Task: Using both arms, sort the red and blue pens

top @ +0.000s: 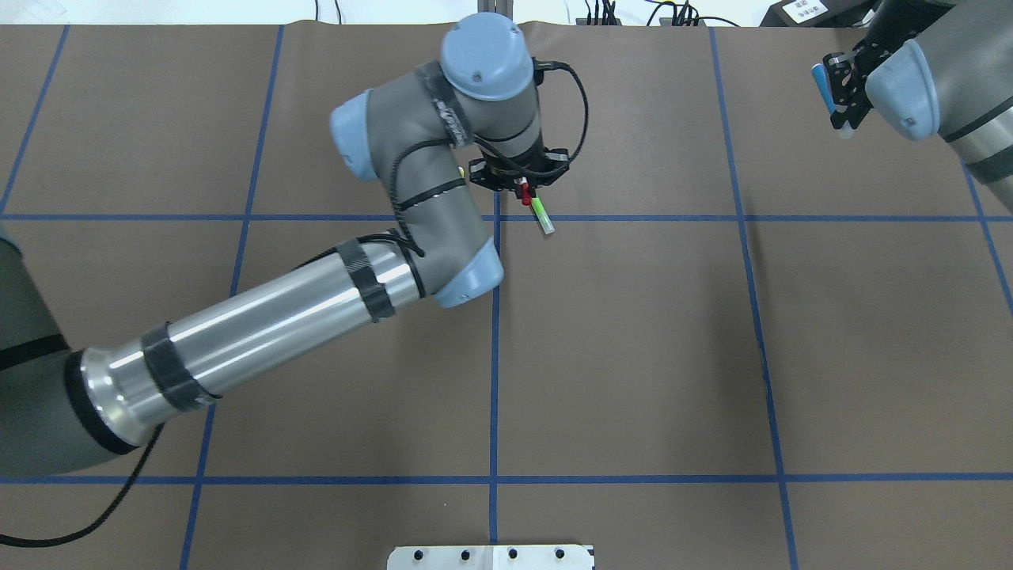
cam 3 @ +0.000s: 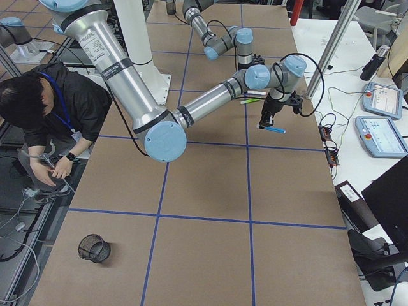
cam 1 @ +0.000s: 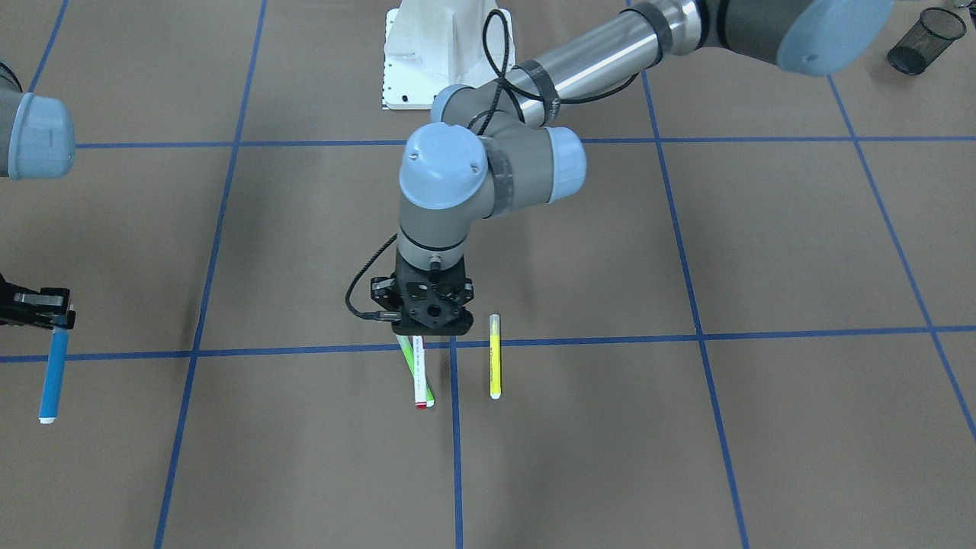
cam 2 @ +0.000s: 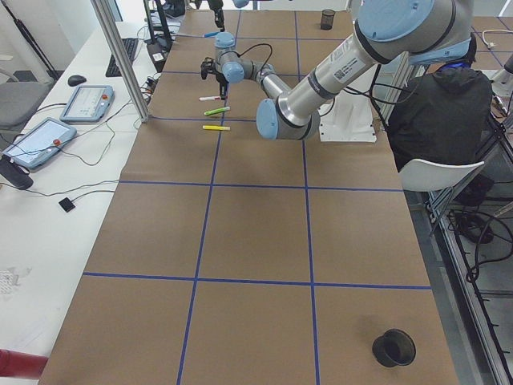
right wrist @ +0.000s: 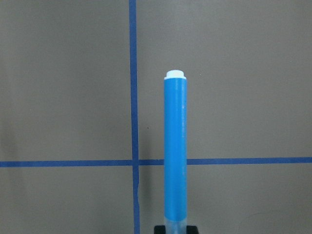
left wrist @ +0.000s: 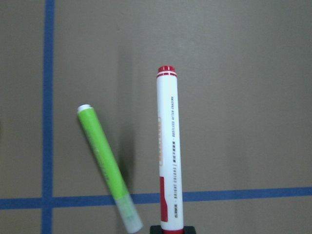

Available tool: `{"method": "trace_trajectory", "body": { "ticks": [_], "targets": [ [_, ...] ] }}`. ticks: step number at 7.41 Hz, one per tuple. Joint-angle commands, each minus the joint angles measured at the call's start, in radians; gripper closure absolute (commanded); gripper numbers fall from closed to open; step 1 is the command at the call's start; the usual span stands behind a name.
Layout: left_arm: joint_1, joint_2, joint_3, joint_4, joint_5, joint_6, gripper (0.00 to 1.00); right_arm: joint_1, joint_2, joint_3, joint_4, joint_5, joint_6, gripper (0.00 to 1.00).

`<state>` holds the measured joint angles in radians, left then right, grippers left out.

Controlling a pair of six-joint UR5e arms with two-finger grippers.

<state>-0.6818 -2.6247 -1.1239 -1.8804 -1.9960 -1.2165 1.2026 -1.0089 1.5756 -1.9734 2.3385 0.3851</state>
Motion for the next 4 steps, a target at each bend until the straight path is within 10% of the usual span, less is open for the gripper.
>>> {"method": "trace_trajectory", "body": {
  "ticks": [1, 4],
  "targets": [
    [-0.143, 0.199, -0.178, 0.041, -0.163, 0.008, 1.0, 0.002, -0.048, 0.061, 0.004, 0.007, -0.002, 1.0],
    [-0.304, 0.556, -0.463, 0.049, -0.242, 0.015, 1.0, 0.012, -0.202, 0.196, 0.011, 0.012, -0.029, 1.0]
  ]
}}
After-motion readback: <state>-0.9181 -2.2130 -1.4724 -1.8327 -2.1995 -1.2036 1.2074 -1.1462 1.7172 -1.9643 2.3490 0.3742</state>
